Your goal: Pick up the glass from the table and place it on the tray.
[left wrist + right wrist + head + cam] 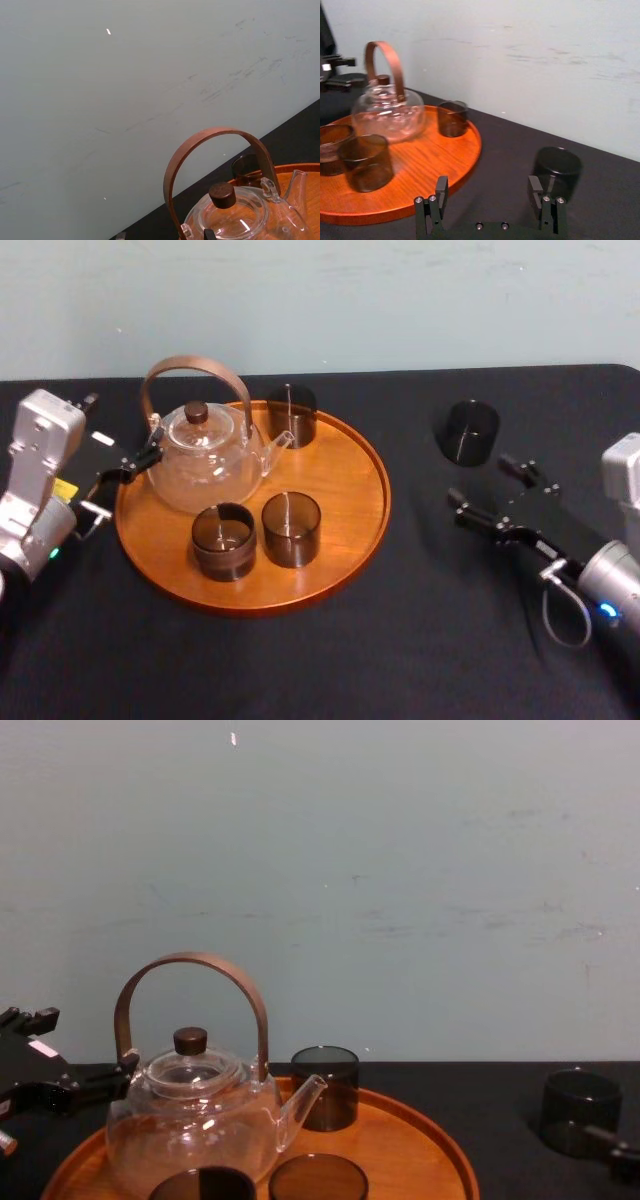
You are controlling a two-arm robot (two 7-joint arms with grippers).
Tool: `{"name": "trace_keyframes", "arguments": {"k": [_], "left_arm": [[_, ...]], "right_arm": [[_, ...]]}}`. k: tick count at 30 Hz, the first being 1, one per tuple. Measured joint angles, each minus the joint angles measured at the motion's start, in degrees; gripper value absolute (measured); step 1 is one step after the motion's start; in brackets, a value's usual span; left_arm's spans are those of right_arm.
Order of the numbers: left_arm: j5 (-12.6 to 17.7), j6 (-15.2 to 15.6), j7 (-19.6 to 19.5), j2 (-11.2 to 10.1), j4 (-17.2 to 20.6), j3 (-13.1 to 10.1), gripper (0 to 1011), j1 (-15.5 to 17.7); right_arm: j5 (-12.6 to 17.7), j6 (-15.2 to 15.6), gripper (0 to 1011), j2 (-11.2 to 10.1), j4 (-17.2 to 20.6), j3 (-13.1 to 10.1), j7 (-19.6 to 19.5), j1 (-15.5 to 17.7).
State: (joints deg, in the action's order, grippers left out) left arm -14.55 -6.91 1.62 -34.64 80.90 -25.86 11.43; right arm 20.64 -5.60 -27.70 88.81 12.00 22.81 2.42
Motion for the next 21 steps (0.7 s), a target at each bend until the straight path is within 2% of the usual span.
{"name": "trace_keyframes", "arguments": {"k": [8, 15, 21], "left_arm": [[0.00, 0.00, 0.00, 0.00, 0.00, 0.00, 1010, 0.00], [0.00, 0.00, 0.00, 0.00, 0.00, 0.00, 1010, 0.00], [0.00, 0.00, 0.00, 0.00, 0.00, 0.00, 1010, 0.00]], "right_arm": [[1.43, -0.36, 1002, 0.30, -2.34, -2.73, -0.17, -0.13], [2.60, 0.28, 1002, 1.36, -7.43, -4.21, -0.21, -3.16], [2.66, 1.02, 1002, 2.00, -11.41, -4.05, 0.31, -6.68]]}}
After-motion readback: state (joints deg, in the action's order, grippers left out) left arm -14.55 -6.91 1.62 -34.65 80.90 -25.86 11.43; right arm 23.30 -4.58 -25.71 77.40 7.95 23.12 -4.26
